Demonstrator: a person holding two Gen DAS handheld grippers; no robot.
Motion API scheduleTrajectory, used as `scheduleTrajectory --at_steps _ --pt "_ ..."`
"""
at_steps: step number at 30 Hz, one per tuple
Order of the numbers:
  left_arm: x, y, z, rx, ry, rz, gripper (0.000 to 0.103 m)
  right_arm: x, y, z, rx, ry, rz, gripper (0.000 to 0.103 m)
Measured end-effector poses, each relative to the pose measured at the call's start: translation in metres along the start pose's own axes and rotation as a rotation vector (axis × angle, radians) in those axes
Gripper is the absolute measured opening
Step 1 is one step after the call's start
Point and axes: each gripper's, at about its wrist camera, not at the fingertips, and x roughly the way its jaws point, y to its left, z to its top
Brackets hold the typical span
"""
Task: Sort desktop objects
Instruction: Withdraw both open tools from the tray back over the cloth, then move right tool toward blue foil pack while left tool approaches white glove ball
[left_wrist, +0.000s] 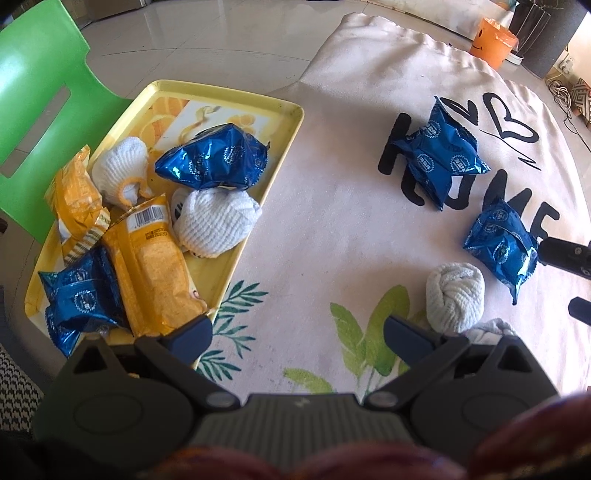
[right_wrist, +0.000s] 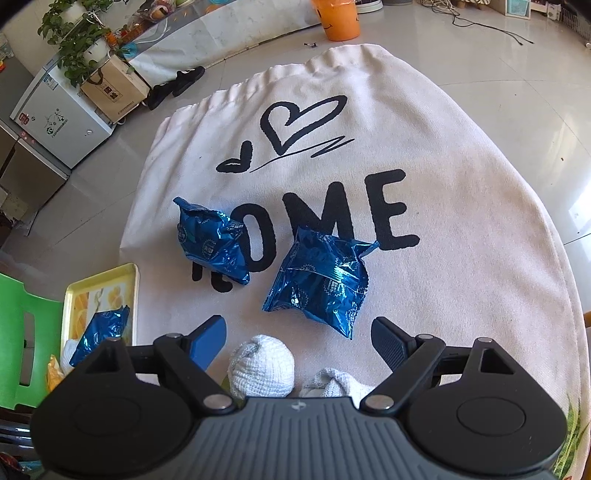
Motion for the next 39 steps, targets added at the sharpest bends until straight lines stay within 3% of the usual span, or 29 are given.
scheduleTrajectory --at_steps 11,17,20,26,31,39 --pt "-0.008 0.007 -0.021 0.005 -0.087 0.12 0.102 -0.003 0.0 -0.003 0.007 -0.005 0.013 0.086" --pt "-0.019 0.021 -0.038 0.062 -0.145 0.097 0.102 -0.007 -0.001 -0.004 0.003 -0.016 0.036 0.086" --pt "-0.032 0.033 -0.049 0.041 -0.166 0.115 0.102 -0.011 -0.004 -0.004 -0.002 -0.027 0.043 0.086" --pt "-0.058 0.05 -0.083 -0.048 -0.125 0.075 0.102 -0.019 -0.008 -0.008 -0.015 -0.028 0.07 0.086" --pt "-0.076 0.042 -0.11 -0.072 -0.087 0.057 0.102 -0.032 -0.009 -0.014 -0.117 -0.06 0.047 0.086" --pt "-0.102 0.005 -0.135 -0.027 -0.067 0.033 0.102 -0.054 -0.034 -0.022 -0.169 -0.068 0.013 0.086"
